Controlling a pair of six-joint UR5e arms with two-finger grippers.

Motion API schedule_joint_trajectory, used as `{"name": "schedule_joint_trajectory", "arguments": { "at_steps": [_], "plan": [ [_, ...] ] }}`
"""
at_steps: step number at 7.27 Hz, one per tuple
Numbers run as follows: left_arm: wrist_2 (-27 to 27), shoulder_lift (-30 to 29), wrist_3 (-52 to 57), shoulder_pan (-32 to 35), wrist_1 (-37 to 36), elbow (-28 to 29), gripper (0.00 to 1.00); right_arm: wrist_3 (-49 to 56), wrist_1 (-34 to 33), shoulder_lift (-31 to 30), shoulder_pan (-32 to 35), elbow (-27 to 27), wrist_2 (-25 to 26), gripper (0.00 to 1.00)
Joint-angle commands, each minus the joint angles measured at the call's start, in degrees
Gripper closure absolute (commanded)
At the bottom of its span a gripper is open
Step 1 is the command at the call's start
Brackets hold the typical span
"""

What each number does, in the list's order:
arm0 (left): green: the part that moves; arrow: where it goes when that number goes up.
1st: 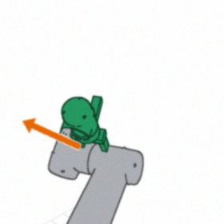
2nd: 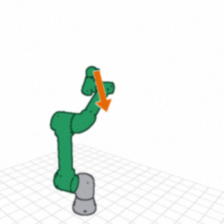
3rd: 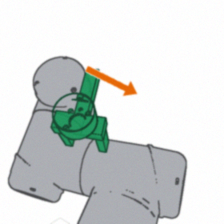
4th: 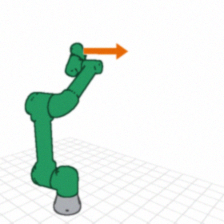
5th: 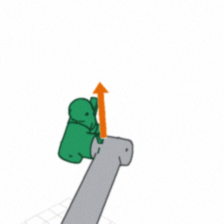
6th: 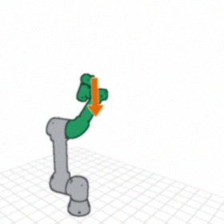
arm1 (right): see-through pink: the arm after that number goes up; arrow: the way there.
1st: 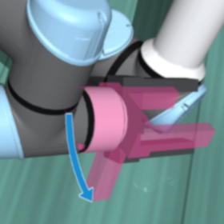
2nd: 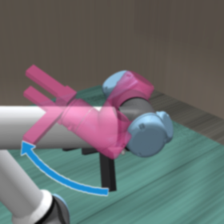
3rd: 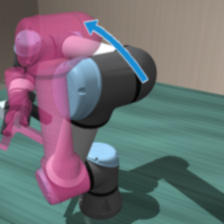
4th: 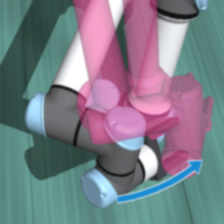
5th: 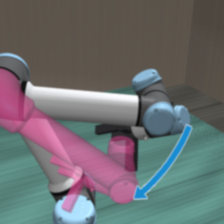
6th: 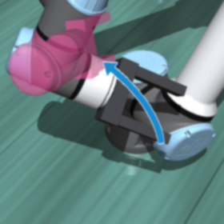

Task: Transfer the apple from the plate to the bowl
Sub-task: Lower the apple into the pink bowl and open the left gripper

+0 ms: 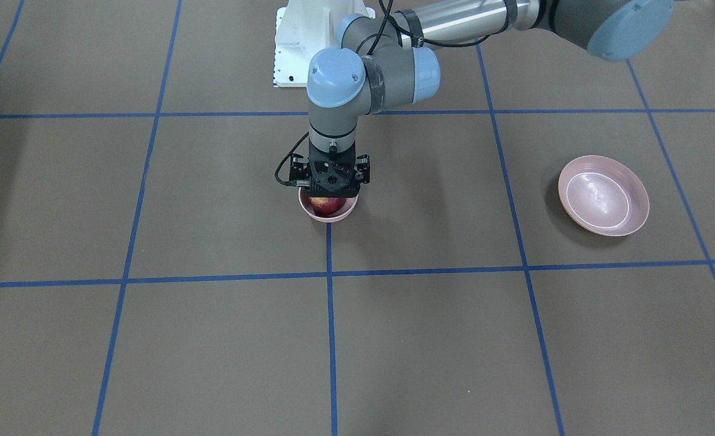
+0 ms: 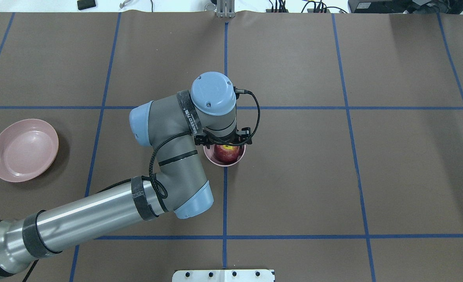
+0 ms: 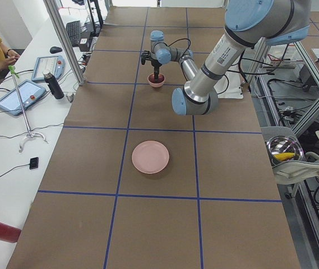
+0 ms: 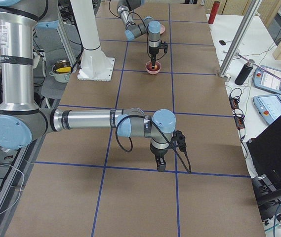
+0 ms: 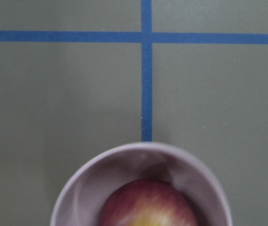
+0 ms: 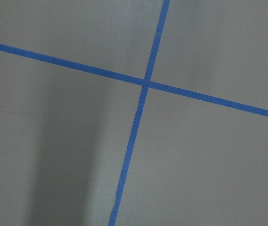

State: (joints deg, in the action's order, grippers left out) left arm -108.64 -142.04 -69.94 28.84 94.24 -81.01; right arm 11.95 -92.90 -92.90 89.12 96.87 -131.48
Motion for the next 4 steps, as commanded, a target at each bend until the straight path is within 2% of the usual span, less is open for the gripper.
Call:
{"name": "schedule_joint_trajectory", "arguments": {
  "at_steps": [1, 2, 4],
  "plan": [
    [0.10, 0.09, 0.16, 0.42, -0.36, -2.56, 0.03, 0.00, 0.00, 0.00, 0.00, 0.08, 0.00, 0.00],
    [-0.25, 2.79, 1.38, 1.73, -1.50, -6.06, 0.03, 0.00, 0.00, 0.00, 0.00, -0.01, 0.00, 0.00],
    [-0.60, 12.52, 12.85, 5.24, -5.79, -16.93, 0.03, 0.00, 0.00, 0.00, 0.00, -0.01, 0.09, 0.00]
  ]
}}
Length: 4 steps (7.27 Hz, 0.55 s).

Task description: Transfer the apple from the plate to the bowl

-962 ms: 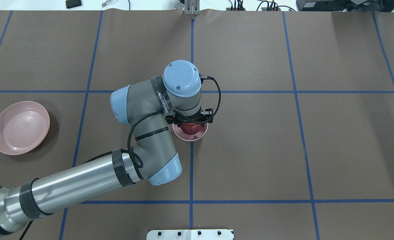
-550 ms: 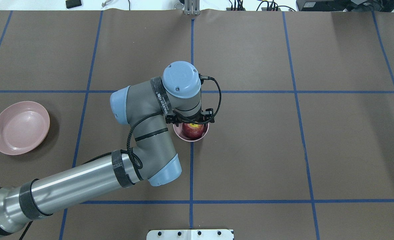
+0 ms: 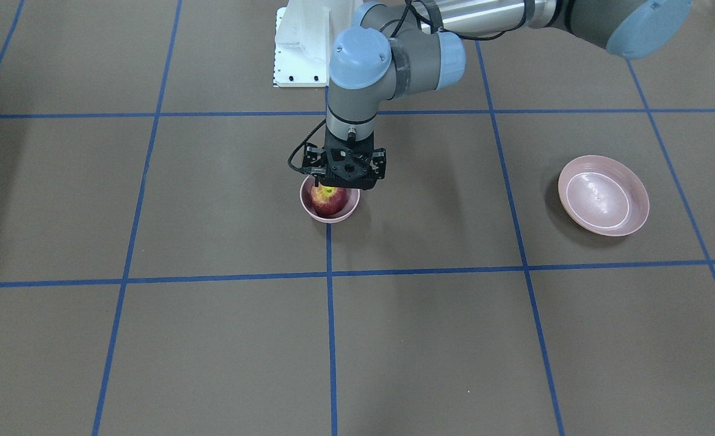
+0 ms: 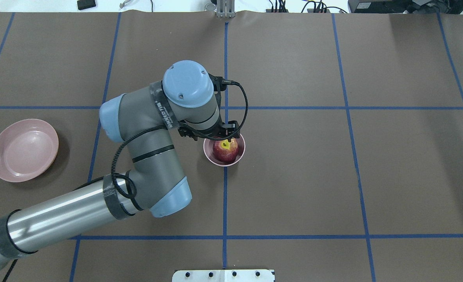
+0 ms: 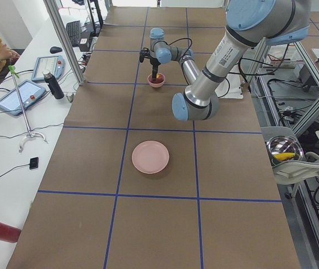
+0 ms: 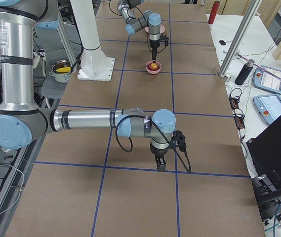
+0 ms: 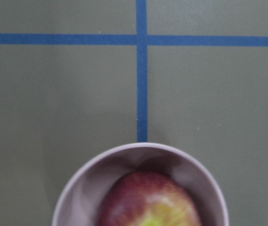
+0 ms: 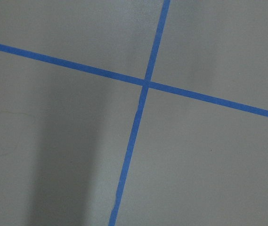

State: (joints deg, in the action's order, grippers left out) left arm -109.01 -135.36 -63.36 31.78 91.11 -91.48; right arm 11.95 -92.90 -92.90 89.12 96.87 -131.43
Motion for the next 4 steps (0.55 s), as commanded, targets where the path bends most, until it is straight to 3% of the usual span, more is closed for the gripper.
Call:
{"name": "schedule_joint_trajectory", "arguments": {
  "at_steps": [1, 3, 4],
  "plan": [
    [-0.93, 10.50, 14.41, 5.28, -2.78, -9.30, 0.03, 0.00, 0.00, 0.00, 0.09, -0.10, 0.12, 0.00],
    [-12.75, 19.39, 29.34, 18.43, -2.87, -9.86, 0.03, -1.57, 0.00, -0.44, 0.09, -0.28, 0.03, 0.00],
    [-14.02, 23.87, 38.74, 24.33, -2.96, -9.86, 0.02, -2.11, 0.00, -0.53, 0.09, -0.28, 0.03, 0.00]
  ]
}}
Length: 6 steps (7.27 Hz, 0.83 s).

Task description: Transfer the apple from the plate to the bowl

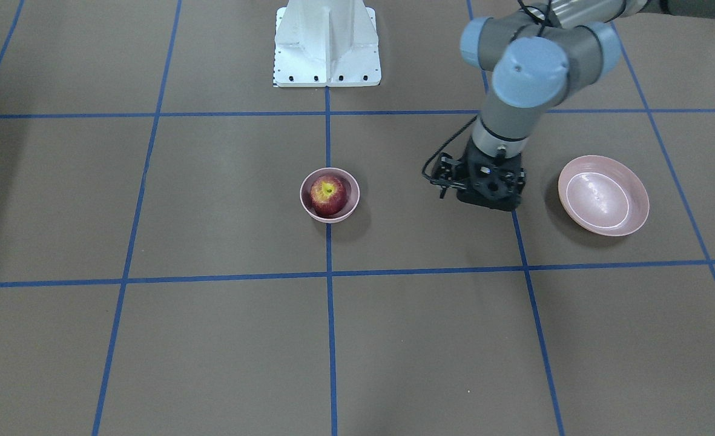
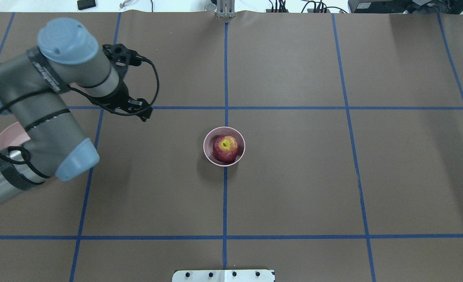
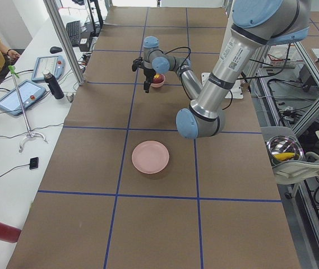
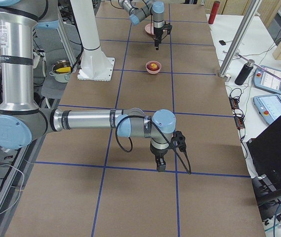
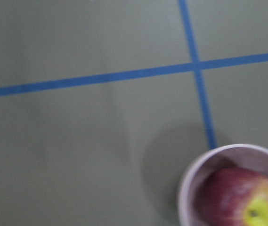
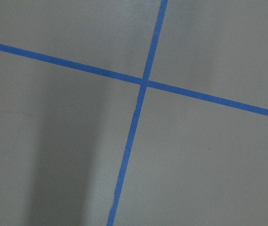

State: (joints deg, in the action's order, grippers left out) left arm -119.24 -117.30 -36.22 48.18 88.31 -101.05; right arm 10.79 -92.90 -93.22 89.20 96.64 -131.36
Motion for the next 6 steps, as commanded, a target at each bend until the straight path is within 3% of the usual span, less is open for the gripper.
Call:
{"name": "schedule_joint_trajectory", "arguments": {
  "at_steps": [1, 4, 6],
  "plan": [
    [-4.07, 10.21, 21.45, 13.82, -0.41, -0.20, 0.02, -1.03, 0.00, -0.12, 0.01, 0.12, -0.12, 0.00],
    [-8.56, 21.55, 45.99, 30.69, -1.56, 0.85, 0.02, -1.39, 0.00, 0.15, 0.01, 0.21, -0.38, 0.00],
    [-8.04, 26.31, 49.58, 40.72, -0.59, 4.26, 0.02, -1.39, 0.00, 0.15, 0.01, 0.12, -0.47, 0.00]
  ]
}}
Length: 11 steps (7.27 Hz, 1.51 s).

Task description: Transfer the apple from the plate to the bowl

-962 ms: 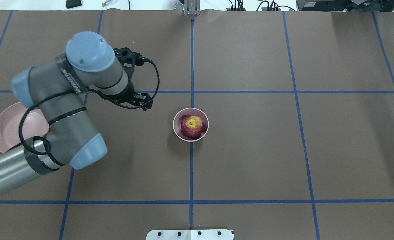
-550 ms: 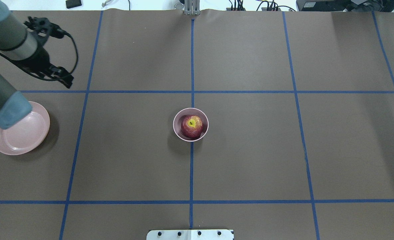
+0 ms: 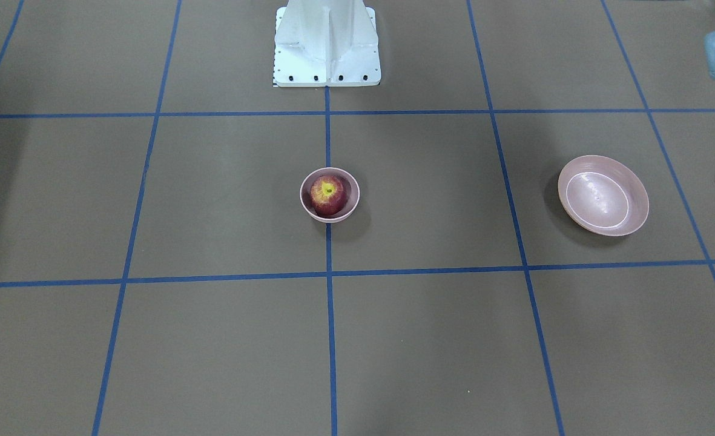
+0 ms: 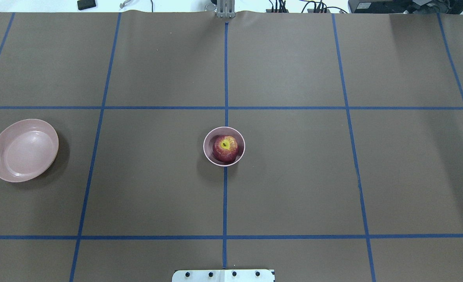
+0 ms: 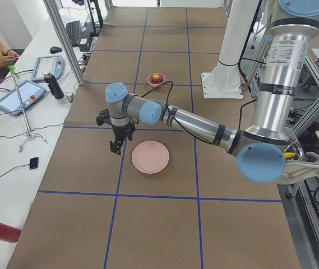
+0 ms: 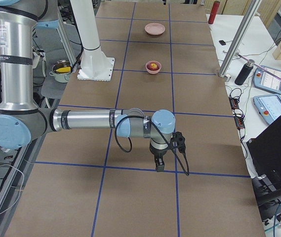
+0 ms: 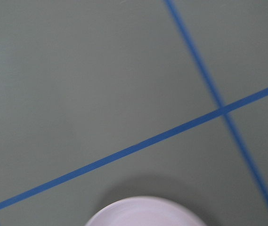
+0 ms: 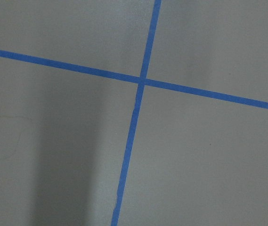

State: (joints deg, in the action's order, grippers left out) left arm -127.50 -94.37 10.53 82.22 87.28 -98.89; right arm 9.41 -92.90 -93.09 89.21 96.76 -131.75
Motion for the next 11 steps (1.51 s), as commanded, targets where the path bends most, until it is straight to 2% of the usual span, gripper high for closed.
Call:
{"name": "schedule_joint_trajectory", "arguments": {
  "at_steps": [1, 2, 5, 7, 8, 9, 11],
  "plan": [
    [0.24, 5.06, 2.91, 7.77, 2.87, 4.74, 0.02, -0.01, 0.00, -0.16, 0.00, 0.19, -0.09, 0.00],
    [-2.90, 6.38, 2.57, 8.21, 3.42, 4.50, 0.02, -0.01, 0.00, -0.16, 0.00, 0.10, -0.35, 0.00],
    [-6.61, 5.44, -1.20, 9.27, 0.01, 4.41, 0.02, -0.01, 0.00, -0.07, 0.00, 0.01, -0.35, 0.00],
    [-6.71, 5.95, -0.87, 11.37, -0.01, 3.98, 0.02, -0.01, 0.00, -0.07, 0.00, -0.08, -0.35, 0.00],
    [-6.45, 6.65, -0.69, 11.47, 0.25, 0.93, 0.02, -0.10, 0.00, -0.07, 0.00, 0.10, -0.35, 0.00],
    [-6.88, 7.44, -0.60, 11.38, 0.69, 0.20, 0.02, -0.10, 0.00, -0.07, 0.00, 0.01, -0.35, 0.00],
    [-6.97, 7.45, -0.60, 11.30, 0.70, 0.80, 0.02, -0.10, 0.00, -0.07, 0.00, 0.01, -0.44, 0.00]
  ]
}}
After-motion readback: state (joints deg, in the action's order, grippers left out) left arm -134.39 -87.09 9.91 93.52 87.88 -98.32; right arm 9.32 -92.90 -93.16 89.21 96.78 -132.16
